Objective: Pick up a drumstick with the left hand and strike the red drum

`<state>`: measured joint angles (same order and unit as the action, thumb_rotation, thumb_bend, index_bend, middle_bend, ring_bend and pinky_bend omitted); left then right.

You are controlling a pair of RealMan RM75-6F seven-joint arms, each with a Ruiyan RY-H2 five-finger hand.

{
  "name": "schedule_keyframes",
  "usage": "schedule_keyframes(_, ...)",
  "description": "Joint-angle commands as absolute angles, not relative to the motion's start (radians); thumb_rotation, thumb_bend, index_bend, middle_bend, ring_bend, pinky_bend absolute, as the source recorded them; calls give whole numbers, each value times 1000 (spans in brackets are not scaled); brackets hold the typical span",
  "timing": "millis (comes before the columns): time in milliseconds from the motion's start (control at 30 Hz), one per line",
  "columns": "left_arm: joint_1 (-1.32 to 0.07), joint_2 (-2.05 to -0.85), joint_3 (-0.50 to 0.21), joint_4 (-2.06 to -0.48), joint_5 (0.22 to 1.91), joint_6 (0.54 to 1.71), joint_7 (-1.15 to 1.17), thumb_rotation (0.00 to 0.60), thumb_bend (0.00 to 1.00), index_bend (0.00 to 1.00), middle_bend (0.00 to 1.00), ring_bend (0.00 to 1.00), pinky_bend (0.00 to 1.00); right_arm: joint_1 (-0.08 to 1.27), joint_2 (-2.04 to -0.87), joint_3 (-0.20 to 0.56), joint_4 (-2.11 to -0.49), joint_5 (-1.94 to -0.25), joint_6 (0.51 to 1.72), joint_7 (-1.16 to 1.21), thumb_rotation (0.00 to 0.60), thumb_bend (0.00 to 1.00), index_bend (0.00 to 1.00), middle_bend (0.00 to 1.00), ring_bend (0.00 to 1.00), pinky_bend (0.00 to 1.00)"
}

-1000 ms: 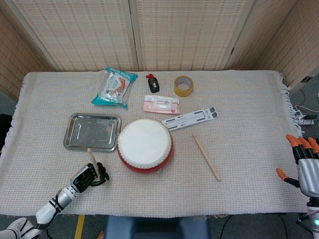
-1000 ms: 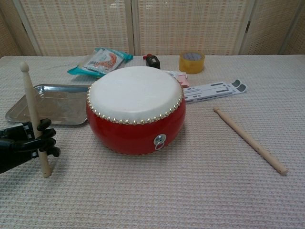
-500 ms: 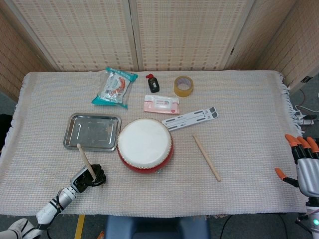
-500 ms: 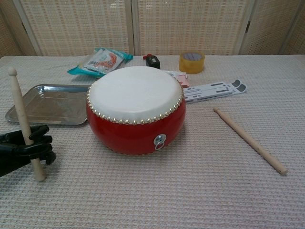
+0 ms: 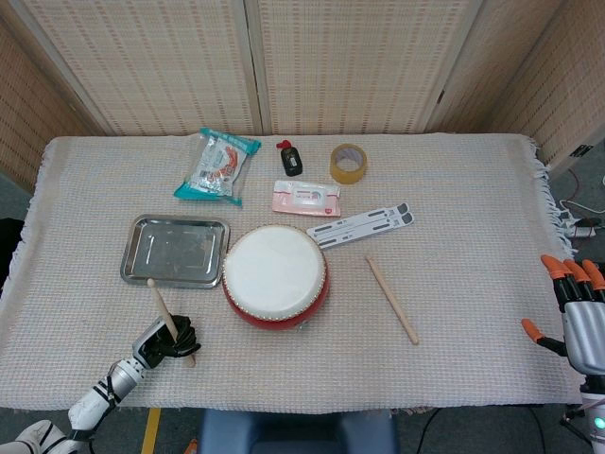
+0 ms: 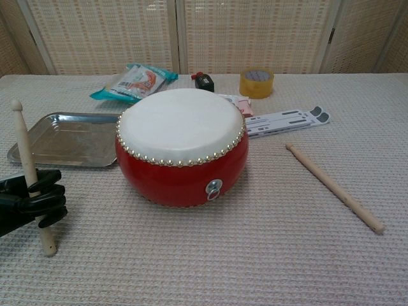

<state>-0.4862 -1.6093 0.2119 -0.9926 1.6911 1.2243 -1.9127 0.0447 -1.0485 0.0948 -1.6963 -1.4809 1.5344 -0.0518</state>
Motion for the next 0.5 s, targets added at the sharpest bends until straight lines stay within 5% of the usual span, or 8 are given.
schedule_keyframes(33,-476,-1607,219,-1001,1702,1243,-1874,566,216,830,889,819,743,45,-1049,95,-1697,-1482,1535,-53,600,193,0,112,0,23)
schedule_keyframes(500,-470,-1608,246,-1022,1725,1243,-1722,561,215,898,946,874,773,48,-1050,95,-1707,-1488,1535,-63,600,194,0,112,0,23)
